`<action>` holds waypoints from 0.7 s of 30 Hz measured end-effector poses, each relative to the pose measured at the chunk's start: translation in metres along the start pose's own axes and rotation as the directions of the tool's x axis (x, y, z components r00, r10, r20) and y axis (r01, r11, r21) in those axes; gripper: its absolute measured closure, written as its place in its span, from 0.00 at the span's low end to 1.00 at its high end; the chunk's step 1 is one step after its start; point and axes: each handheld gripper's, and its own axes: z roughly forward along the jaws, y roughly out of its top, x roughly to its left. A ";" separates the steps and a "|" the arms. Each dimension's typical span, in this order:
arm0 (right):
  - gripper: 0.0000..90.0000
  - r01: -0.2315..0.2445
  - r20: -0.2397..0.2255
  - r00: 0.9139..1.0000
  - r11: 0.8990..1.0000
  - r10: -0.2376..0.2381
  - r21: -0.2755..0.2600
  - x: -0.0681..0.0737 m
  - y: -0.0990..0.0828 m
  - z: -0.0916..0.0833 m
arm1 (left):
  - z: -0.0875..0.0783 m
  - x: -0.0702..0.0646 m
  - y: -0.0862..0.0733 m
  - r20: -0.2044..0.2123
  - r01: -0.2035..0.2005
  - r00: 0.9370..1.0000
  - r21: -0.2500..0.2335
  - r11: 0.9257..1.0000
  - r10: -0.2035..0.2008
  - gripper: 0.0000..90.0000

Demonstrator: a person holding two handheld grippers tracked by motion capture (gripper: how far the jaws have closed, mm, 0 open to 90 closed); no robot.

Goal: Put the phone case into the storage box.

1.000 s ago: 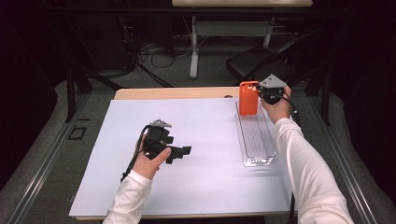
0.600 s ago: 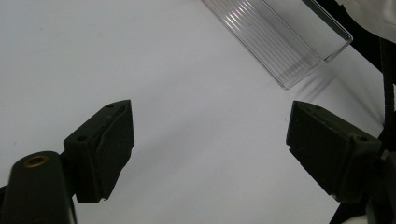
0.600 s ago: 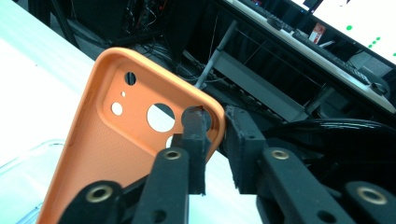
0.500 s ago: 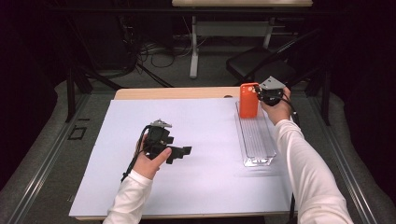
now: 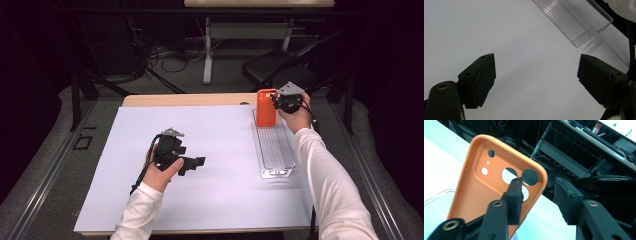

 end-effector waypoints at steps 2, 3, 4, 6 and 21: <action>0.61 -0.008 0.002 1.000 1.000 0.008 0.001 0.000 0.000 0.000 | 0.000 0.000 0.000 0.002 0.002 1.000 0.002 1.000 -0.002 0.17; 0.60 -0.008 0.000 1.000 1.000 0.008 0.002 0.000 0.000 0.000 | 0.000 0.000 0.000 -0.001 0.000 1.000 0.000 1.000 0.000 0.17; 0.59 -0.008 -0.001 1.000 1.000 0.008 0.005 0.000 0.000 -0.001 | 0.000 0.000 0.000 -0.001 0.001 1.000 -0.001 1.000 -0.001 0.17; 0.56 -0.014 -0.008 1.000 1.000 0.014 0.011 0.000 -0.001 -0.001 | -0.001 0.000 0.000 0.001 0.000 1.000 -0.002 1.000 0.000 0.17; 0.44 -0.052 -0.072 0.996 0.996 0.057 0.066 0.010 0.013 -0.018 | -0.003 0.000 0.001 0.007 0.011 1.000 -0.012 1.000 -0.011 0.17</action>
